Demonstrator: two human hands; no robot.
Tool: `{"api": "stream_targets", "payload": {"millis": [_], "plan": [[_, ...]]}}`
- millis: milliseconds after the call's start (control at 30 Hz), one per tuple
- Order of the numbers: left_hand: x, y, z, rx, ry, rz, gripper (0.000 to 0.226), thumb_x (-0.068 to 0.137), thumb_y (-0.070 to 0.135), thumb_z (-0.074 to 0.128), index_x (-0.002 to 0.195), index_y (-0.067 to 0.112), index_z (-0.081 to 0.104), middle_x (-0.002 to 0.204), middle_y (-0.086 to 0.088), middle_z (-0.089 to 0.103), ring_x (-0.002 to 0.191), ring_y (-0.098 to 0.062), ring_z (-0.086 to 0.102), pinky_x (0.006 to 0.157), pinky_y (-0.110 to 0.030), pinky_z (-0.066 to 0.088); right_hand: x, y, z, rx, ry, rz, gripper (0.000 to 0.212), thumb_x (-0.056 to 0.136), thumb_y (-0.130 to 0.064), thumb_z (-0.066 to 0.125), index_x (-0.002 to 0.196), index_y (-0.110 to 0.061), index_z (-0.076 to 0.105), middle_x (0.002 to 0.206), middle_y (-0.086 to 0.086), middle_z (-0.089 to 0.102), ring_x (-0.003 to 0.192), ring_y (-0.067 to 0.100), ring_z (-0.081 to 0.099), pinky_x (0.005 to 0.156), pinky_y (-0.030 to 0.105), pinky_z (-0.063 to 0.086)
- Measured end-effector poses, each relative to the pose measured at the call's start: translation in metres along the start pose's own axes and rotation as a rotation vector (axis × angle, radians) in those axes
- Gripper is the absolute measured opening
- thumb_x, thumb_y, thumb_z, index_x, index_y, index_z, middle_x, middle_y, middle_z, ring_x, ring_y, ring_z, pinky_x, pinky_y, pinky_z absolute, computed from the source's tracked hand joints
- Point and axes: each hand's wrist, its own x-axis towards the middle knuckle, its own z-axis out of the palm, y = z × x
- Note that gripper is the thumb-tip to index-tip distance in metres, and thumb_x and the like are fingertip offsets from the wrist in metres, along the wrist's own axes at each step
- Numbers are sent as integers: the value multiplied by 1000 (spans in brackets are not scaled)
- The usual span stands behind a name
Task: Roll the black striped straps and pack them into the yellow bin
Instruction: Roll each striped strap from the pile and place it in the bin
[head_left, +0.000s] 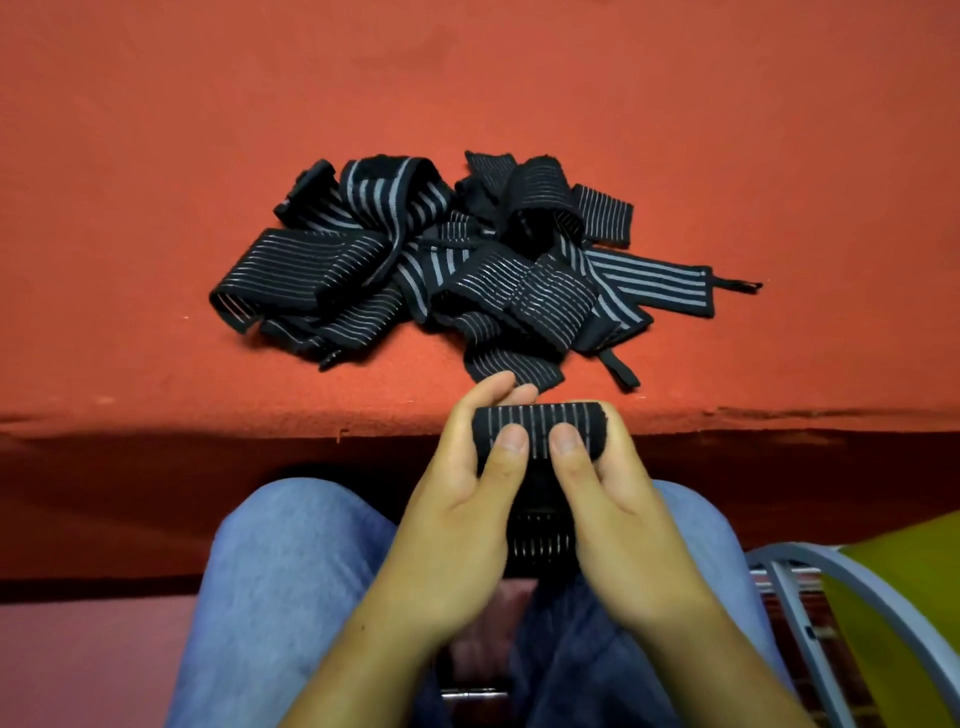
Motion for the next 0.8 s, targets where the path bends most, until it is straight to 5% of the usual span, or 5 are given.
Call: {"api": "stream_targets", "payload": {"millis": [100,267,400,567,800], "plan": [[3,5,-6,40,-40,-8,43,95,46,58,138,43,54,131,15,68,122,-5,64,105,-30,49,3,1,-4,61,2,-4,21,100,-43,51,116,-37,63,116,0,75,110,21,71,100,50,55],[5,13,-13,83,-40,42,31,100,7,62,123,27,68,109,3,77,91,-6,73,77,-16,55,3,-4,-10,158,-53,55,22,103,-40,54,118,-27,62,110,5,74,100,13,70,87,32,58],[7,11,-17,220,-24,137,32,95,5,67,114,30,73,112,7,74,103,-7,70,88,-19,53,5,-4,-12,150,-73,103,21,95,-50,53,102,-36,67,98,-5,74,94,5,68,83,26,55],[9,16,-15,238,-73,133,30,89,11,71,109,33,76,113,8,74,106,-6,69,86,-12,51,9,-4,-15,205,-19,74,18,96,-38,57,92,-23,66,80,-8,66,78,4,62,71,20,51],[14,20,-13,245,-70,99,28,93,30,66,120,25,71,113,17,76,103,3,70,83,-6,48,14,-3,-16,195,-40,54,15,88,-32,53,96,-38,63,88,-11,71,86,5,65,80,23,52]]}}
